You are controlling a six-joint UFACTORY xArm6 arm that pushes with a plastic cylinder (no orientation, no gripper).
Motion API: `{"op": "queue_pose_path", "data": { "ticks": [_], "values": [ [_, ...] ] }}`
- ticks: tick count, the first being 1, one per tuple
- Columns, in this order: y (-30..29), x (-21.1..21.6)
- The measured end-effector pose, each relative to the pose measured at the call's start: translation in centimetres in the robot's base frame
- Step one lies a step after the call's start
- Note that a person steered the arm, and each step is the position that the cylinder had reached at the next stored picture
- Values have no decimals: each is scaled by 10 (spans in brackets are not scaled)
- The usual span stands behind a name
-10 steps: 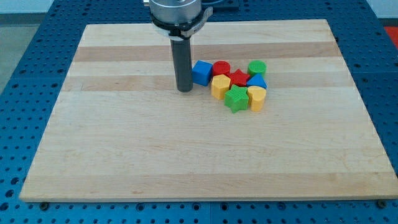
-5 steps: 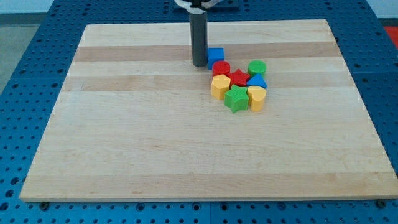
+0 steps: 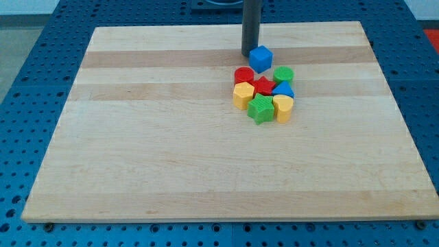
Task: Move the blue cube towards the left of the green circle
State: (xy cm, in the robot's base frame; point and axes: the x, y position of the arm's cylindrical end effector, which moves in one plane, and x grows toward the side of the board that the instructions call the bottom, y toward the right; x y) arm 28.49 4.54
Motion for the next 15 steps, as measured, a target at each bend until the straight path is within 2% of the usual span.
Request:
{"op": "queue_pose_path", "data": {
  "ticks": [3, 15],
  "values": [
    [28, -5],
    [11, 35]
  ]
}}
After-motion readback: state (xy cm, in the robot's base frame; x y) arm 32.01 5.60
